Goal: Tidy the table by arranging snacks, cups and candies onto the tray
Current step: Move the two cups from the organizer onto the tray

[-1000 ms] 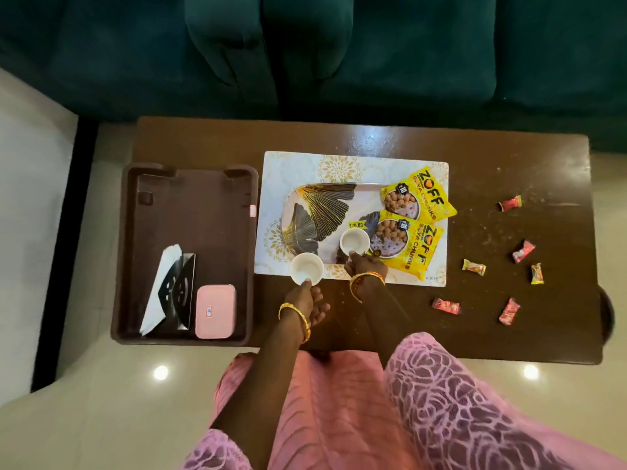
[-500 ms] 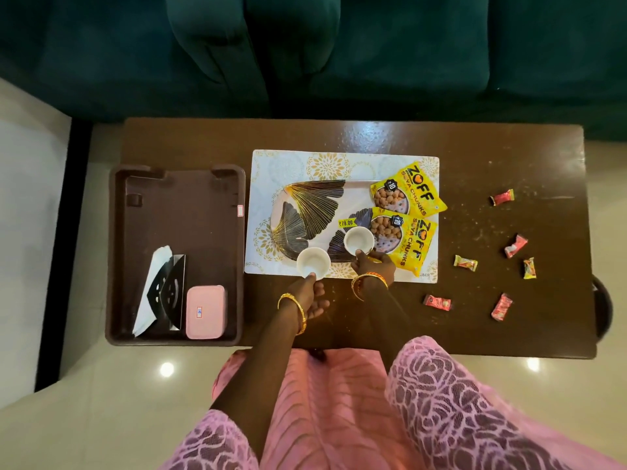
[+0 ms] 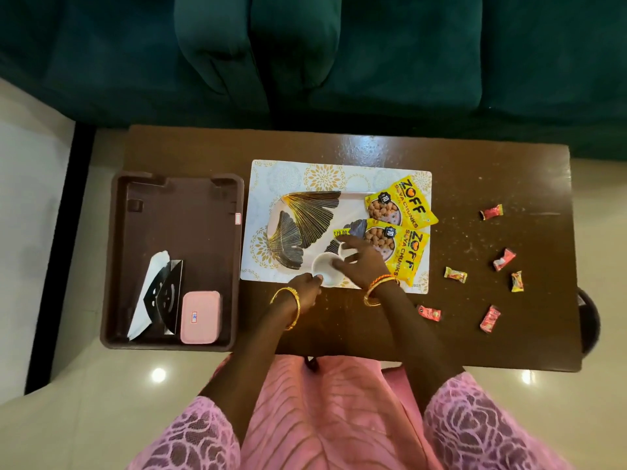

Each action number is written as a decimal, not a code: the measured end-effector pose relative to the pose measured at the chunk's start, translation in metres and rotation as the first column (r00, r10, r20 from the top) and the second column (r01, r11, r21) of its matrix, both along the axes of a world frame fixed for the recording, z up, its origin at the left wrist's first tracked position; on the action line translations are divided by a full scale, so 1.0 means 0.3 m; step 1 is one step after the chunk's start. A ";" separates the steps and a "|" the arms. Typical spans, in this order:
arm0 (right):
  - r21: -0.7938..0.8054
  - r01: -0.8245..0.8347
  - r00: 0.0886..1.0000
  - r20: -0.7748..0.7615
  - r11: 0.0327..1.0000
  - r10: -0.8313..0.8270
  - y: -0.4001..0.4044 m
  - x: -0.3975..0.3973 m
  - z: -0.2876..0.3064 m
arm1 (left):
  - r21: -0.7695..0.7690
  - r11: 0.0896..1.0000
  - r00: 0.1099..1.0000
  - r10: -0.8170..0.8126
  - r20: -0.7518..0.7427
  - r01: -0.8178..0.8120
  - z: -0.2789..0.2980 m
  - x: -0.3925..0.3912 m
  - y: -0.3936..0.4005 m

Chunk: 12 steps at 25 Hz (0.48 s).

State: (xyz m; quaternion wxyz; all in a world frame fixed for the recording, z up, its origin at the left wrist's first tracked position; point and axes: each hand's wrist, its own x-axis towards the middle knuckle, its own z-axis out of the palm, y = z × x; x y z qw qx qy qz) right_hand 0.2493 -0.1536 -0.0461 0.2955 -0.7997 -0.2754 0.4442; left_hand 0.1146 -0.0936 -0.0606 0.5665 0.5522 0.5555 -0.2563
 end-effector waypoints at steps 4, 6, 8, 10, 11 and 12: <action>-0.075 -0.478 0.841 0.246 0.875 0.481 0.043 0.029 0.011 | 0.225 0.856 0.883 -0.467 -0.051 0.465 0.049 0.033 0.085; -0.025 -0.339 0.899 0.286 0.941 0.331 0.061 0.052 0.009 | 0.350 0.837 0.893 -0.450 -0.001 0.422 0.083 0.073 0.127; 0.029 -0.121 0.955 0.275 0.992 0.108 0.072 0.090 0.000 | 0.472 0.869 0.948 -0.262 0.181 0.150 0.094 0.110 0.149; 0.039 0.076 0.958 0.275 0.996 -0.084 0.089 0.137 -0.016 | 0.494 0.855 0.940 -0.020 0.341 -0.161 0.081 0.134 0.164; 0.028 0.164 0.945 0.281 0.986 -0.166 0.103 0.160 -0.026 | 0.458 0.851 0.924 0.079 0.373 -0.258 0.055 0.143 0.162; 0.008 0.234 0.930 0.290 0.972 -0.226 0.118 0.179 -0.038 | 0.392 0.868 0.922 0.166 0.350 -0.305 0.021 0.153 0.145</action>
